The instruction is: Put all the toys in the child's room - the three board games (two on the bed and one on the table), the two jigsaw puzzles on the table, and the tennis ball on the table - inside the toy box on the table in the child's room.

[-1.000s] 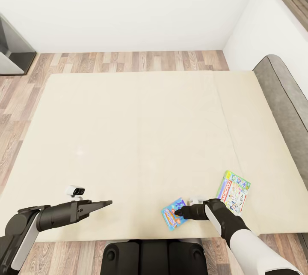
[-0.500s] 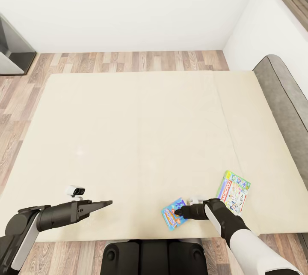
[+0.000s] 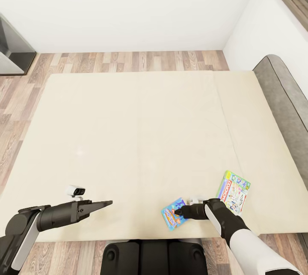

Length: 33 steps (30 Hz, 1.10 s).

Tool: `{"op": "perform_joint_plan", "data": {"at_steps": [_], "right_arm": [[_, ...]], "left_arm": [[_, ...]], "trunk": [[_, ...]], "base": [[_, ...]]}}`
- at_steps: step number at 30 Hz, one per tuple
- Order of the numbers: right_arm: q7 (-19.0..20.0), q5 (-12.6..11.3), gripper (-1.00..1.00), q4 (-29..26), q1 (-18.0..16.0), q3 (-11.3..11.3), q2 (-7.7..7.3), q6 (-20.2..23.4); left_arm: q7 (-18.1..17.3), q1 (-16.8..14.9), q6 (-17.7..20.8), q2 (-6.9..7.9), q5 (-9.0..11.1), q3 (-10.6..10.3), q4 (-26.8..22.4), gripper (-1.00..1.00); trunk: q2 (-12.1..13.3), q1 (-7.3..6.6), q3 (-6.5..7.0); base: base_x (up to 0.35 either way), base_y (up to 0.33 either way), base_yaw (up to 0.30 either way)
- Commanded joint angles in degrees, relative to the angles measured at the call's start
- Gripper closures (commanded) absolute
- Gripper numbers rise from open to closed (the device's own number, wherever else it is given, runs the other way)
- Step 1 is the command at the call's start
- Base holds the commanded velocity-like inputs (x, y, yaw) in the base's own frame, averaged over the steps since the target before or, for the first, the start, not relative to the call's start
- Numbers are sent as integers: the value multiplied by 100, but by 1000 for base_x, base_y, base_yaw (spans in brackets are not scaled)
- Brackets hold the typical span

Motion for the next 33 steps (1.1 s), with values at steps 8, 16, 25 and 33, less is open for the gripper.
{"op": "perform_joint_plan", "data": {"at_steps": [8,16,25,33], "right_arm": [[-22,-59,-100,-5,-1,43,-6,10],[-26,-59,-100,-10,-1,43,-6,2],[-26,-58,-100,-12,-1,43,-6,0],[-26,-52,-100,-13,-1,43,-6,0]], "left_arm": [[-11,-1,60,1,7,-1,-2,-100],[-12,-1,60,1,7,-1,-2,-100],[-15,-1,65,1,7,0,-2,-100],[-11,-1,69,1,7,7,-2,-100]], "trunk": [[-9,3,-6],[-9,3,-6],[-9,3,-6],[-9,3,-6]], "base": [[0,0,0],[0,0,0],[0,4,0],[0,35,0]]}}
